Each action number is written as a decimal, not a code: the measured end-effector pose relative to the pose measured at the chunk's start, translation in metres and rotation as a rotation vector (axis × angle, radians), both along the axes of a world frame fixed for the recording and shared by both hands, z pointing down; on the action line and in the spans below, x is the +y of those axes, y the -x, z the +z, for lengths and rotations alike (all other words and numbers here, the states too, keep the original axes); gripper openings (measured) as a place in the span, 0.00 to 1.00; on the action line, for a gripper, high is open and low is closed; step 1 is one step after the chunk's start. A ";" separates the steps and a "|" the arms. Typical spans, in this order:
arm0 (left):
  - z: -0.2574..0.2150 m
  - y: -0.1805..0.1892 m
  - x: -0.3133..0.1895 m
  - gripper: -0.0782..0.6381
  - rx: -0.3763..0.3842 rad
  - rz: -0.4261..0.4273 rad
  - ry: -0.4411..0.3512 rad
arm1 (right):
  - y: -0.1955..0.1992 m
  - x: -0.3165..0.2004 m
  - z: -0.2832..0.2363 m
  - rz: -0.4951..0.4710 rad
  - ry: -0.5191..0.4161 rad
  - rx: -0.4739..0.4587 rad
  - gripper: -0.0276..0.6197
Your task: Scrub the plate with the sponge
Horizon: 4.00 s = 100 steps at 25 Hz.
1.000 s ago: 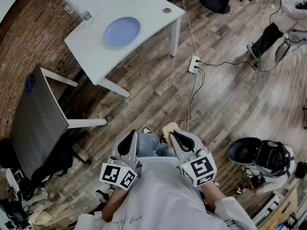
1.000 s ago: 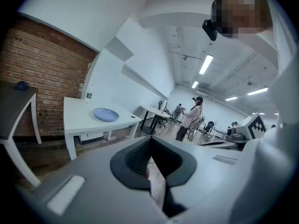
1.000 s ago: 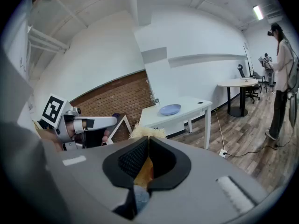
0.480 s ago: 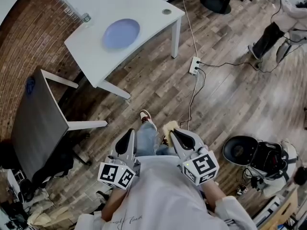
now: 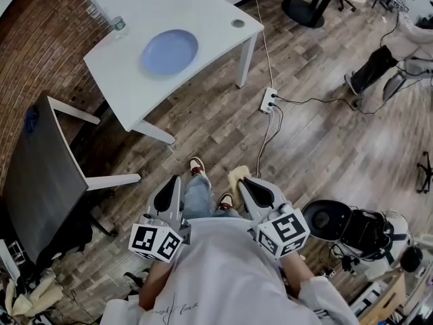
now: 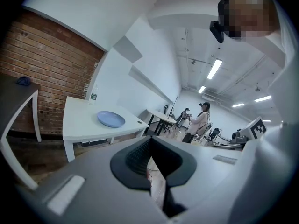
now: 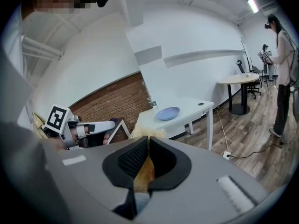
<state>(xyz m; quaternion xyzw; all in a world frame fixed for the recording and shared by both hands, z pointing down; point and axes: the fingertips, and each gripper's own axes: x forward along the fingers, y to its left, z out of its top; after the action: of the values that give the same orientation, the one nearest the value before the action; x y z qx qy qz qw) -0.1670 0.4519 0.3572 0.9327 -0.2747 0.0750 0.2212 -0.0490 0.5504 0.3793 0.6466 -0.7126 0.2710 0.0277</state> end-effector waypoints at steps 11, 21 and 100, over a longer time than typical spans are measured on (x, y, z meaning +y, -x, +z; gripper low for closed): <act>-0.008 -0.008 -0.100 0.13 0.036 -0.012 0.038 | -0.017 -0.096 -0.011 0.014 0.030 0.042 0.08; -0.004 0.004 -0.181 0.13 0.039 -0.016 0.058 | -0.021 -0.183 -0.021 0.022 0.037 0.037 0.08; 0.196 -0.087 -0.514 0.22 -0.316 -0.339 0.360 | -0.167 -0.604 0.161 -0.339 0.436 0.221 0.07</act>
<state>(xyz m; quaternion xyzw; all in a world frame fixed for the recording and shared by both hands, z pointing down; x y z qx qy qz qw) -0.0804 -0.0625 0.5533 0.7960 -0.4400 0.2286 0.3470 0.1175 -0.0540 0.5404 0.5228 -0.7280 0.3373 0.2880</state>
